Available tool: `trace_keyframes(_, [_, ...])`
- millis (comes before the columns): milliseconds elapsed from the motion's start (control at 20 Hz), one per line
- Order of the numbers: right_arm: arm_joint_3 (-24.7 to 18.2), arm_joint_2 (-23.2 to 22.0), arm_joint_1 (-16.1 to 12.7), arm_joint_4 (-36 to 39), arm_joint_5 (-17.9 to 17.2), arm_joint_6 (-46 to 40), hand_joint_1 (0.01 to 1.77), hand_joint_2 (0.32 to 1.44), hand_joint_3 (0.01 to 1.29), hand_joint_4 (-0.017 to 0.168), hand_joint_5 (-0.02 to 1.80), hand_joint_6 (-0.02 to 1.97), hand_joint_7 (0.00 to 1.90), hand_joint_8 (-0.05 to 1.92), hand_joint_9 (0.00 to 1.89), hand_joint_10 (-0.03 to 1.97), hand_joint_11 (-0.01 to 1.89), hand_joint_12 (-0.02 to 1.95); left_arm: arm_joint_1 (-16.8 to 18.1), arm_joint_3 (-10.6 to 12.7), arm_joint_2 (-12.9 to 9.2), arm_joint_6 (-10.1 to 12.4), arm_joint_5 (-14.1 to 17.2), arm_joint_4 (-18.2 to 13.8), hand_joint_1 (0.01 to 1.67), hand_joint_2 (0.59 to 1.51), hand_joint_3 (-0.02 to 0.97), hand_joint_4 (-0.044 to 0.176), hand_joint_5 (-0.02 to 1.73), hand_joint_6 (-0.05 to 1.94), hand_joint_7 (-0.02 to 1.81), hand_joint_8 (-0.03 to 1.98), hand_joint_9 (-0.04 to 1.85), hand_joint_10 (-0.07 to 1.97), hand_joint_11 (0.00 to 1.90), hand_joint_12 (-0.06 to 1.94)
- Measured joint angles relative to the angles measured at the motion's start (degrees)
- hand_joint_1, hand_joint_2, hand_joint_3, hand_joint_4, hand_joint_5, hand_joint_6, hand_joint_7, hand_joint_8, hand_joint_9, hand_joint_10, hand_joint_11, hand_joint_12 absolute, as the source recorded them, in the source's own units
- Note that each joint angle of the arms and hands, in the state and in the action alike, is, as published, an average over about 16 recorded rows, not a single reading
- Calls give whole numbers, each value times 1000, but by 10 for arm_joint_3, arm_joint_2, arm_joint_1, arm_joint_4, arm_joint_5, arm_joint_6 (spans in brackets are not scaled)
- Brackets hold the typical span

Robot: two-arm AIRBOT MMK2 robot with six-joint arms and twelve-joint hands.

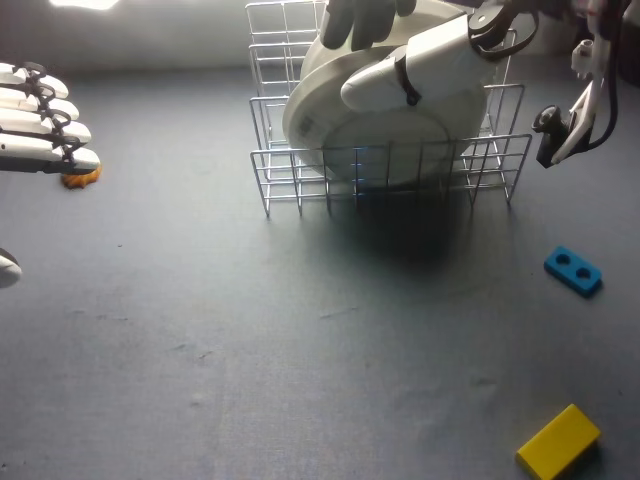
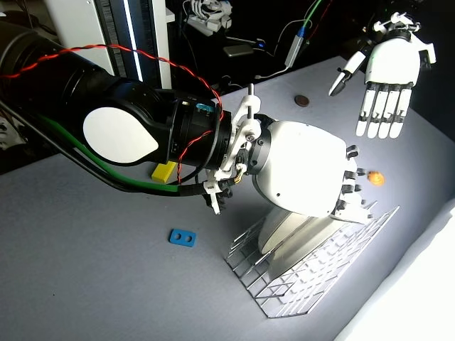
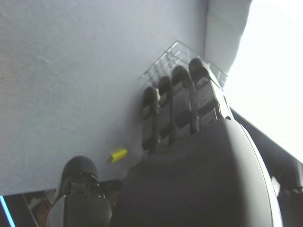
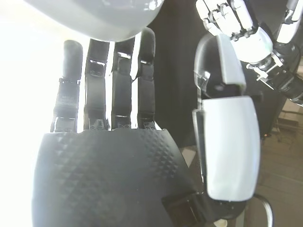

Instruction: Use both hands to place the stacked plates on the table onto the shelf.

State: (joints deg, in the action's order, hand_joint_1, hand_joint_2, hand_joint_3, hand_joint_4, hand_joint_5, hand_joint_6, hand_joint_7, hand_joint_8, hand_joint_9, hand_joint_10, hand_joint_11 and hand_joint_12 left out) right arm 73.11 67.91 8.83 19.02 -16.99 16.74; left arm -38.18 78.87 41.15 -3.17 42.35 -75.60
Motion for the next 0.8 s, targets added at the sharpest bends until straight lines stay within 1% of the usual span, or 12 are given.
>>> trace_keyframes(150, [-11,-9,-1,15,-21,11,801,1037,12,-2,543,611,611,702,419,1061,102,1684,-1,0,0,0,10,0,14,1098,20,5,224,20,190,5,151,5,18,249])
trace_keyframes(250, [-24,-16,-1,25,-40,24,762,1033,12,-2,500,722,576,812,416,1098,113,1686,0,0,0,0,22,-1,14,1100,19,5,223,20,194,7,156,9,36,227])
trace_keyframes(300, [-31,-21,0,31,-50,30,746,1031,12,-2,486,776,564,872,421,1122,128,1689,2,0,0,0,29,-2,15,1106,19,4,239,22,214,19,175,26,57,247])
trace_keyframes(400, [-48,-30,2,42,-71,45,706,1027,12,-1,489,927,572,1009,456,1216,196,1704,6,-3,-1,0,46,-3,25,1118,19,4,303,81,279,136,235,144,118,393])
trace_keyframes(450, [-58,-36,4,49,-81,53,682,1025,12,-1,510,1000,595,1071,491,1266,249,1712,9,-5,-1,0,55,-4,32,1122,19,4,350,159,332,246,286,253,170,495])
trace_keyframes(550, [-79,-49,9,64,-100,68,621,1028,12,0,605,1136,692,1205,616,1367,418,1729,16,-9,-2,0,75,-7,58,1126,18,4,484,384,476,481,430,487,323,694])
trace_keyframes(600, [-90,-56,11,72,-109,76,586,1033,12,1,670,1206,757,1271,696,1415,520,1742,20,-11,-3,0,85,-8,80,1129,17,9,555,498,553,597,509,604,409,796])
trace_keyframes(700, [-114,-70,17,88,-127,91,535,1063,12,12,813,1362,902,1408,870,1524,733,1786,30,-16,-4,0,107,-11,165,1140,16,30,697,735,707,837,669,845,589,1005])
trace_keyframes(800, [-136,-83,23,101,-142,104,508,1102,12,30,961,1540,1058,1561,1055,1646,953,1829,44,-21,-6,0,128,-16,275,1153,12,50,834,974,857,1078,828,1085,767,1222])
